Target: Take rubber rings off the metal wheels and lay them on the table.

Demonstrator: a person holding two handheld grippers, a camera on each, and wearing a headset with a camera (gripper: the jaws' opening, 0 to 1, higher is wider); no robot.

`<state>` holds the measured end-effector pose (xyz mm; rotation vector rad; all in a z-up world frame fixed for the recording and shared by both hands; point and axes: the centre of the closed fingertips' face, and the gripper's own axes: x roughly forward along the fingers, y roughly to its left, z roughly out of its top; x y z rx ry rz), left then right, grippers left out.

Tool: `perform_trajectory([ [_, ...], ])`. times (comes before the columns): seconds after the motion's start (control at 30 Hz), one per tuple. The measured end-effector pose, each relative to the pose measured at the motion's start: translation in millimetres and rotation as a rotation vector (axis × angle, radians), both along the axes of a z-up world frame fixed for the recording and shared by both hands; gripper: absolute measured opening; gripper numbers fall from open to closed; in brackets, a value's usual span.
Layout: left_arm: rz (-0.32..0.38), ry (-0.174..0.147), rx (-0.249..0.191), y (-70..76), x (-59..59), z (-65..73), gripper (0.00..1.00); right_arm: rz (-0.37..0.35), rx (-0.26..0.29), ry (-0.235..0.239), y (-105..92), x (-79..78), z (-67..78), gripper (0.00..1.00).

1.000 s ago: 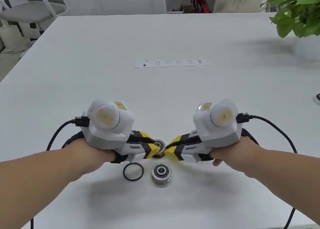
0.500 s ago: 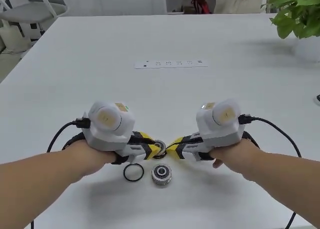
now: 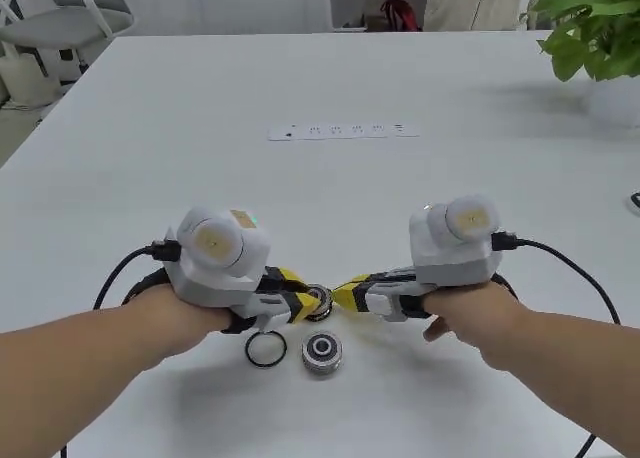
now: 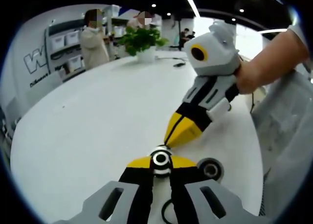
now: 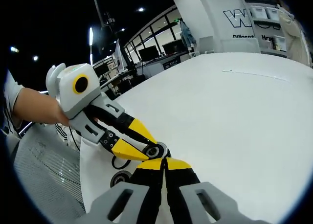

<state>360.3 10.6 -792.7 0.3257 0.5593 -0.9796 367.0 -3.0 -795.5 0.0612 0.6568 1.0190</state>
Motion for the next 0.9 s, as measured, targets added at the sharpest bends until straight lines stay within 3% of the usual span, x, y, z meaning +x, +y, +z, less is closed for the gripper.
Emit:
perform_trajectory([
  [0.3, 0.004, -0.009, 0.002, -0.5, -0.1, 0.0, 0.12, -0.036, 0.036, 0.043, 1.4, -0.1, 1.6, 0.0],
  [0.9, 0.011, -0.011, 0.011, 0.0, -0.2, -0.1, 0.12, -0.019, 0.045, 0.041, 6.4, -3.9, 5.9, 0.0],
])
